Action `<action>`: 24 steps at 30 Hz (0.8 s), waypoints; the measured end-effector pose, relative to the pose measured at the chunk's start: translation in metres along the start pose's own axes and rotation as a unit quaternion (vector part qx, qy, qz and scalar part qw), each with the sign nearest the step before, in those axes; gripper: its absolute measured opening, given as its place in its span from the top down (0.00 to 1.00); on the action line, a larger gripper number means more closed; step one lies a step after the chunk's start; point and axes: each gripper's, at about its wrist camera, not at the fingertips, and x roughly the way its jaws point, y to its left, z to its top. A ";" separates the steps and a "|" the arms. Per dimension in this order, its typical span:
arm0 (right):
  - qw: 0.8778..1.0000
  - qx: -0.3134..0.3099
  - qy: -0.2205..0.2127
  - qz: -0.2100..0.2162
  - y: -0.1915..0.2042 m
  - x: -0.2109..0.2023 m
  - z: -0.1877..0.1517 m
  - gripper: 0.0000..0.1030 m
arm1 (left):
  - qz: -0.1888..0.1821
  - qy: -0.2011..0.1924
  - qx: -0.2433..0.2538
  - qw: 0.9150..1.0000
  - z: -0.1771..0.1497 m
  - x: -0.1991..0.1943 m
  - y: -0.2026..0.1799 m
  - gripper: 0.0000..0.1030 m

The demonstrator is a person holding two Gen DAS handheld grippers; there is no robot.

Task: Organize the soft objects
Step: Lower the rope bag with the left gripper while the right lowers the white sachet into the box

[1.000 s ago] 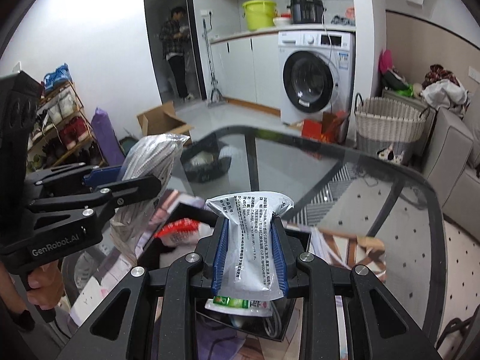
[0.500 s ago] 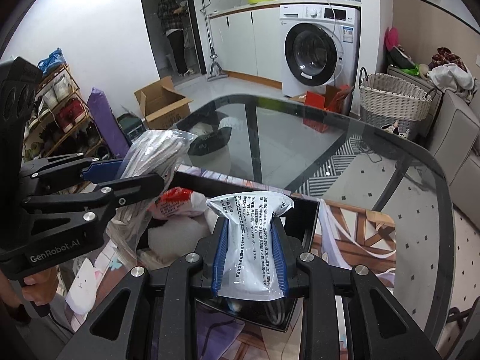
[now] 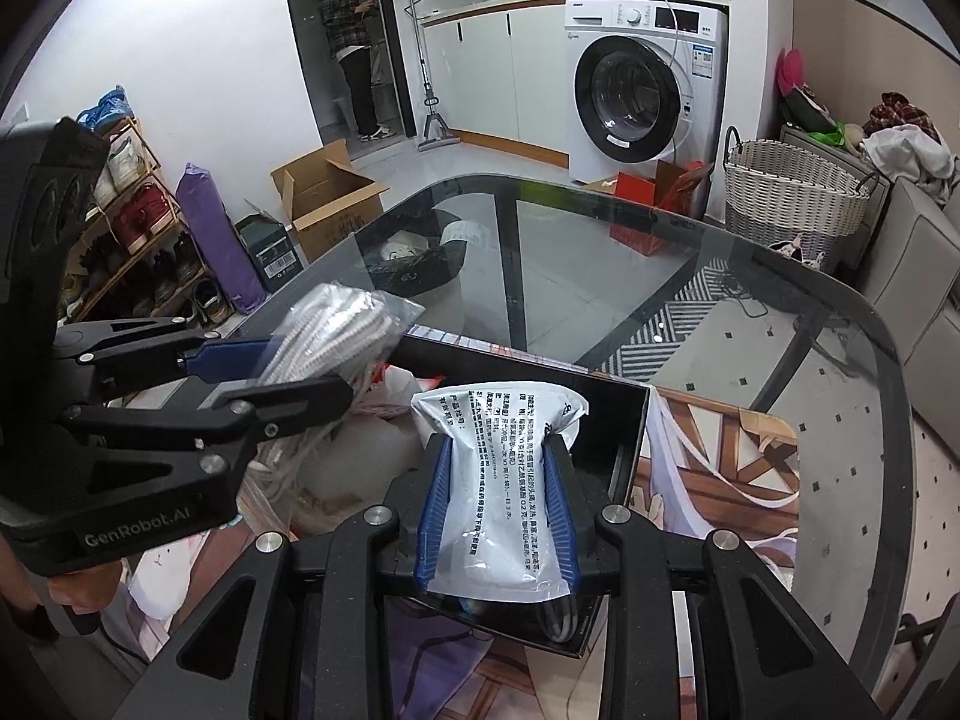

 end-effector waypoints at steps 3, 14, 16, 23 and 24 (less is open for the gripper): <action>1.000 -0.001 0.000 0.000 0.000 0.000 0.000 0.70 | -0.004 0.002 0.001 1.000 -0.001 0.001 -0.001 0.65; 1.000 0.008 -0.003 -0.003 -0.001 -0.003 -0.001 0.63 | -0.014 0.008 0.017 1.000 0.002 0.010 -0.009 0.65; 1.000 0.012 -0.004 -0.009 -0.002 -0.003 -0.001 0.63 | -0.018 0.005 0.018 1.000 0.003 0.012 -0.010 0.65; 1.000 0.023 -0.002 -0.018 -0.009 -0.004 -0.001 0.62 | -0.012 0.012 0.018 1.000 0.005 0.025 -0.010 0.57; 1.000 0.025 -0.002 -0.019 -0.009 -0.004 -0.001 0.62 | -0.014 0.015 0.019 1.000 0.006 0.028 -0.010 0.55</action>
